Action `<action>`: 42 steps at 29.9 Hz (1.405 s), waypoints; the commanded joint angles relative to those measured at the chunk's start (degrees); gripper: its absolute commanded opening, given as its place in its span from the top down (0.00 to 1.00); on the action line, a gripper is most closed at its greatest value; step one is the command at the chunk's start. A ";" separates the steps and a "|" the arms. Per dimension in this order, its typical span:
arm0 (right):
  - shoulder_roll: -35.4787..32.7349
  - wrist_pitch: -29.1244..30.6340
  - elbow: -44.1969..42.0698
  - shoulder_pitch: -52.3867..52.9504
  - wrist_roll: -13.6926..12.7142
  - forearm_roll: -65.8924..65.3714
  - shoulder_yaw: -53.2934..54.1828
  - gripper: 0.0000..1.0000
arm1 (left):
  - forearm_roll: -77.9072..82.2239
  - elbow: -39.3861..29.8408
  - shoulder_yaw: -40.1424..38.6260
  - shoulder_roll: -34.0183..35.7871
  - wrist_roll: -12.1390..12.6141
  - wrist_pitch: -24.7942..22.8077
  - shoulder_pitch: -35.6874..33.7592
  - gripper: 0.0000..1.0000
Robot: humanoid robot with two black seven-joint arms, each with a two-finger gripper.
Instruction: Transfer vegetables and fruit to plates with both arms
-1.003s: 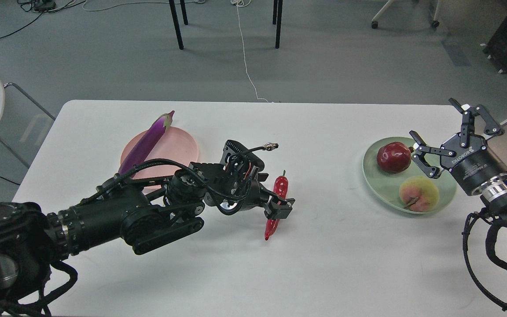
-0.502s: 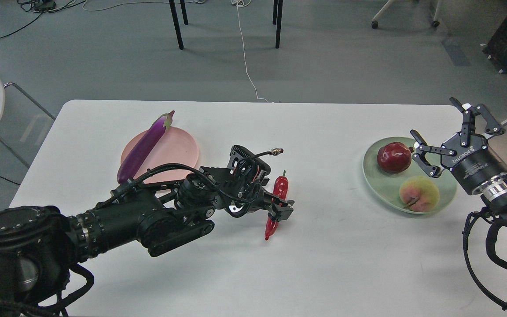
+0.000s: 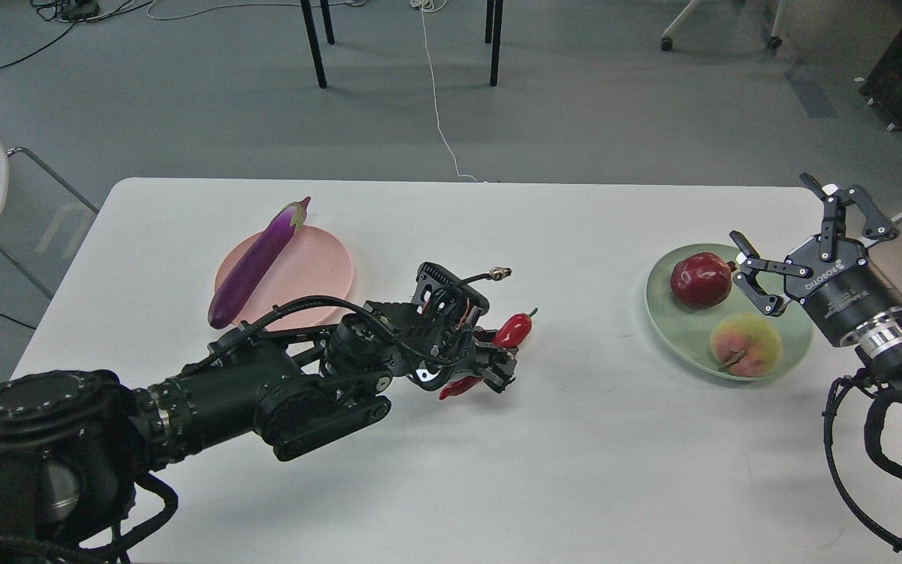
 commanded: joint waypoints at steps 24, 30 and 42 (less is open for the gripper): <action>0.62 -0.18 0.03 -0.09 0.00 -0.09 -0.27 0.03 | -0.64 -0.96 3.37 25.29 -4.87 -4.09 -5.28 0.52; 0.45 -0.09 0.03 -0.09 0.00 -0.09 -0.27 0.03 | -0.64 -0.96 3.28 24.76 -4.87 -3.21 -5.46 0.13; 0.44 -0.26 -0.06 0.00 0.00 -0.17 -0.27 0.03 | -8.34 -5.34 -2.15 23.53 -6.53 3.72 -7.04 0.02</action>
